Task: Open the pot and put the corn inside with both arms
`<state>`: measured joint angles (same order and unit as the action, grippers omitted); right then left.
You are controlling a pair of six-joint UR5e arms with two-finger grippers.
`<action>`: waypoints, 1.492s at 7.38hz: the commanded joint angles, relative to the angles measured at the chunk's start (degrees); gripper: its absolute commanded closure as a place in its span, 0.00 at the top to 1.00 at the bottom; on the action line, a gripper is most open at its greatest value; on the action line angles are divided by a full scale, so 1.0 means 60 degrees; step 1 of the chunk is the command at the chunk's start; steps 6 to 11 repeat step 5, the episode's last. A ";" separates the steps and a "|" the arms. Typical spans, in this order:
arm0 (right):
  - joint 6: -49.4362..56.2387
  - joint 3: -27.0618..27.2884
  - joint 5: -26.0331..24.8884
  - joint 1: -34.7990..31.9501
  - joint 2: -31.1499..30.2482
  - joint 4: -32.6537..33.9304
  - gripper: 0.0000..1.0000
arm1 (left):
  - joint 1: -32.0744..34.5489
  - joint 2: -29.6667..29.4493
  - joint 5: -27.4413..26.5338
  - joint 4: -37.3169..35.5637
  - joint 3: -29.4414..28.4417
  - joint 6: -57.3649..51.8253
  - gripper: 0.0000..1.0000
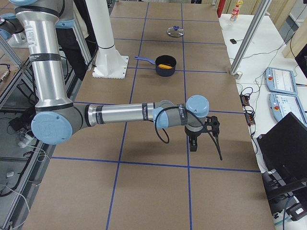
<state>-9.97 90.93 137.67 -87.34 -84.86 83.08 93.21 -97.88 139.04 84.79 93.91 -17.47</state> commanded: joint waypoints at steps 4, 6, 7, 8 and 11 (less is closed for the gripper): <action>0.0022 0.0006 0.0008 0.0010 -0.0490 -0.0911 1.00 | -0.0022 -0.0005 -0.0013 -0.0040 0.0066 0.0040 0.98; 0.0022 0.0006 0.0023 0.0010 -0.0519 -0.0897 1.00 | -0.0007 0.0009 -0.0013 -0.0011 0.0009 0.0040 0.98; 0.0022 0.0006 0.0023 0.0010 -0.0519 -0.0897 1.00 | -0.0007 0.0009 -0.0013 -0.0011 0.0009 0.0040 0.98; 0.0022 0.0006 0.0023 0.0010 -0.0519 -0.0897 1.00 | -0.0007 0.0009 -0.0013 -0.0011 0.0009 0.0040 0.98; 0.0022 0.0006 0.0023 0.0010 -0.0519 -0.0897 1.00 | -0.0007 0.0009 -0.0013 -0.0011 0.0009 0.0040 0.98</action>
